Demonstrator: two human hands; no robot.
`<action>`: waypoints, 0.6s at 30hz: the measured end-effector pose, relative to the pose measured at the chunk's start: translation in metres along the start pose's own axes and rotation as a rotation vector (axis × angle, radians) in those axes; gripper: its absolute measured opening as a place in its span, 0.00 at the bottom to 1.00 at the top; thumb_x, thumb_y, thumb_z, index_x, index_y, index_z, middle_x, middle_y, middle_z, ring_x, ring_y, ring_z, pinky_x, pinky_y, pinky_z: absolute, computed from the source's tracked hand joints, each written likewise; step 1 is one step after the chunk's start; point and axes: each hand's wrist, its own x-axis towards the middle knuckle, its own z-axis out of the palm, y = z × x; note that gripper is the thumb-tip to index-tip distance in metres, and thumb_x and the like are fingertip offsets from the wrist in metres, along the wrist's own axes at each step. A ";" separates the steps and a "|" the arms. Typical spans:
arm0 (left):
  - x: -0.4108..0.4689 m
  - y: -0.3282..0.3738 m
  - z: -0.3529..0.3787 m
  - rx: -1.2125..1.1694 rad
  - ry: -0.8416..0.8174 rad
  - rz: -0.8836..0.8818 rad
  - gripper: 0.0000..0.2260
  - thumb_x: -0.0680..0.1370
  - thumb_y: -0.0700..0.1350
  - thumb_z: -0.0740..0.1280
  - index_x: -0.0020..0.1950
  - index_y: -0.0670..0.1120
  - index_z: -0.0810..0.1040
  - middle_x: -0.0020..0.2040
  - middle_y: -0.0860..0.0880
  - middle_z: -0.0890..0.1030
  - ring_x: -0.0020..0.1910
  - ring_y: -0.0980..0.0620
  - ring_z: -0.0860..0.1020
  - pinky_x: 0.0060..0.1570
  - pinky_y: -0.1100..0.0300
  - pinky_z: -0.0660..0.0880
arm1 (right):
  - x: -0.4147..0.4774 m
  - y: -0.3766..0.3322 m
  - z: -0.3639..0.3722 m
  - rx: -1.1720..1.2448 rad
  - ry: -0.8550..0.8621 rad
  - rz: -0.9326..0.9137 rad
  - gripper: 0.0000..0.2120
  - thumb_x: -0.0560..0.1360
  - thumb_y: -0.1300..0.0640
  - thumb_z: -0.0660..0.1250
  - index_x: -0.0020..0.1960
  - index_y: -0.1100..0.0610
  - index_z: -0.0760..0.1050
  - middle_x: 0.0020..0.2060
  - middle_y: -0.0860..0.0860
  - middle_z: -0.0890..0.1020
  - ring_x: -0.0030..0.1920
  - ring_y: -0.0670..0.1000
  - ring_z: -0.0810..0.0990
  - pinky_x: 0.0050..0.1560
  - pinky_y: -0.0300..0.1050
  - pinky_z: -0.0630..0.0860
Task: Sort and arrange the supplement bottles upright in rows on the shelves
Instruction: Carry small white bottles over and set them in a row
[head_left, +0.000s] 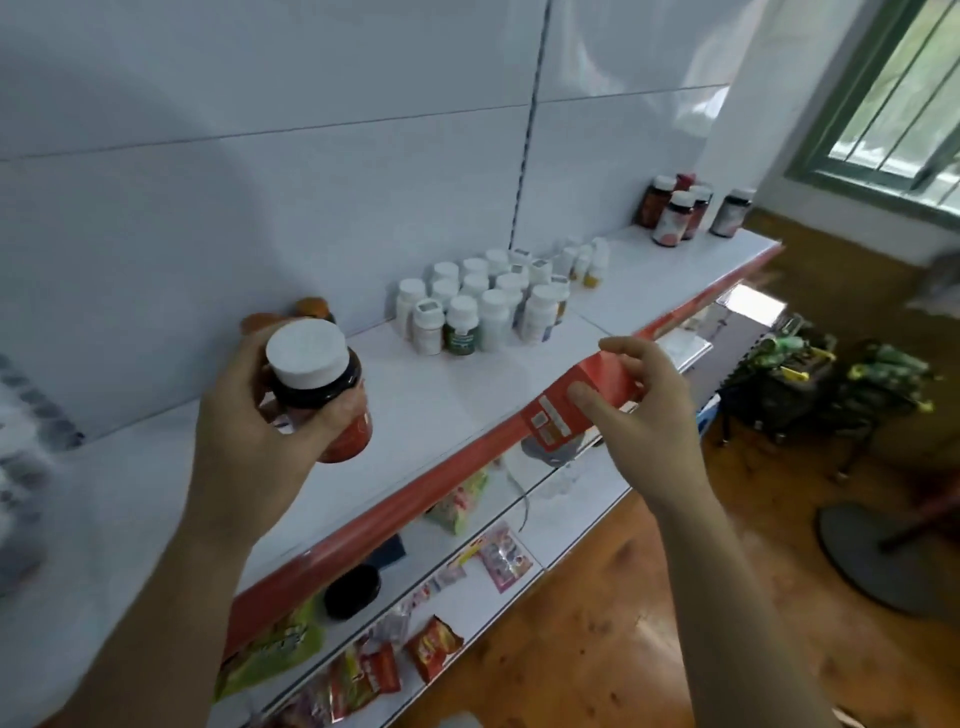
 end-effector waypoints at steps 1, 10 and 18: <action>0.011 -0.002 0.022 -0.001 -0.003 0.002 0.27 0.68 0.50 0.78 0.65 0.55 0.75 0.60 0.55 0.81 0.62 0.56 0.78 0.58 0.67 0.76 | 0.015 0.013 -0.009 0.004 0.002 0.005 0.19 0.75 0.53 0.75 0.62 0.43 0.72 0.54 0.41 0.78 0.52 0.36 0.78 0.45 0.35 0.80; 0.144 -0.022 0.259 -0.087 -0.077 0.050 0.26 0.68 0.49 0.81 0.62 0.55 0.75 0.57 0.58 0.82 0.57 0.60 0.79 0.52 0.66 0.78 | 0.217 0.118 -0.112 -0.051 0.099 0.030 0.19 0.75 0.52 0.75 0.63 0.47 0.73 0.56 0.45 0.78 0.53 0.42 0.78 0.45 0.33 0.77; 0.260 -0.023 0.447 -0.069 -0.136 0.044 0.24 0.70 0.46 0.77 0.65 0.50 0.76 0.57 0.57 0.81 0.58 0.55 0.79 0.55 0.63 0.78 | 0.403 0.191 -0.188 -0.084 0.105 0.091 0.20 0.74 0.52 0.76 0.62 0.45 0.73 0.55 0.43 0.78 0.51 0.41 0.78 0.33 0.27 0.75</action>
